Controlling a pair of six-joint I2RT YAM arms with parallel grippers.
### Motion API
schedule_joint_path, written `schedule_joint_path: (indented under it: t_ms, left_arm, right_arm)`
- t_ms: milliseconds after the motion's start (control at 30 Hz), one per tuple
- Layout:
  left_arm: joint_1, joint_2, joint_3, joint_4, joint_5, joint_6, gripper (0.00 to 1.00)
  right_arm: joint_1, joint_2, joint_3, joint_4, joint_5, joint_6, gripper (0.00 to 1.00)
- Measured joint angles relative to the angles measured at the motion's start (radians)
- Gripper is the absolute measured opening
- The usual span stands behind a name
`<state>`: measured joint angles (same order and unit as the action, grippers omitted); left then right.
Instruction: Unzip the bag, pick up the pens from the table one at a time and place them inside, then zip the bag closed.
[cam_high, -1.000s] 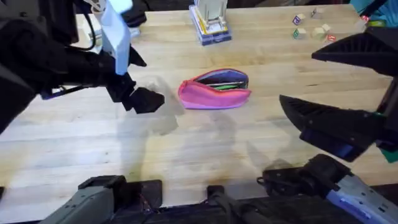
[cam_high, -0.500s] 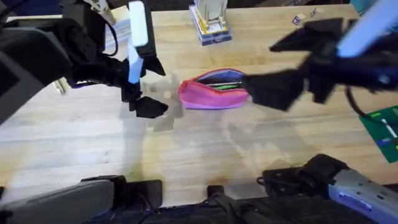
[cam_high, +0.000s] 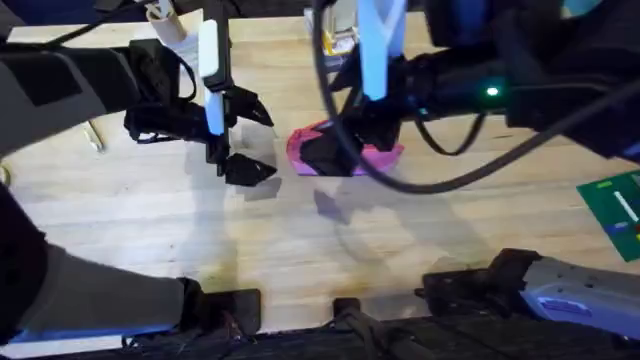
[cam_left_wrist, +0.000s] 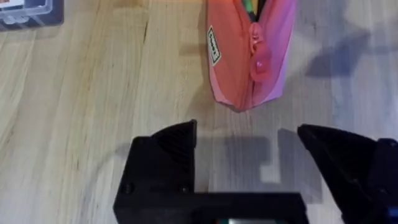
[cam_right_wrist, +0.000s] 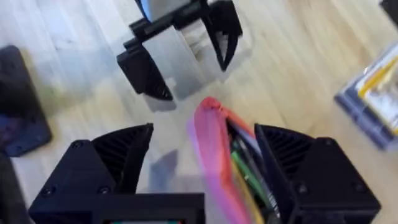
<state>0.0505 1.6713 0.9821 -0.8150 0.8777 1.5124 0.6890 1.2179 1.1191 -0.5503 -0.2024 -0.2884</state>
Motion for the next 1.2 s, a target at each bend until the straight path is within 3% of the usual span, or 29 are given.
schedule_joint_path:
  t_ms: [367, 567, 867, 1200]
  left_arm:
    - [0.000, 0.011, 0.000, 0.000, 0.017, 0.000, 0.993]
    - [0.000, 0.011, 0.000, 0.000, 0.017, 0.000, 0.993]
    - [0.000, 0.011, 0.000, 0.000, 0.017, 0.000, 0.993]
    - [0.000, 0.011, 0.000, 0.000, 0.017, 0.000, 0.993]
  right_arm:
    - [0.015, 0.208, 0.000, 0.094, 0.000, -0.303, 0.997]
    - [0.015, 0.260, 0.000, 0.109, 0.000, -0.420, 0.997]
    - [0.017, 0.353, 0.000, 0.167, 0.001, -0.461, 0.997]
    - [0.018, 0.374, 0.000, 0.196, 0.003, -0.468, 0.947]
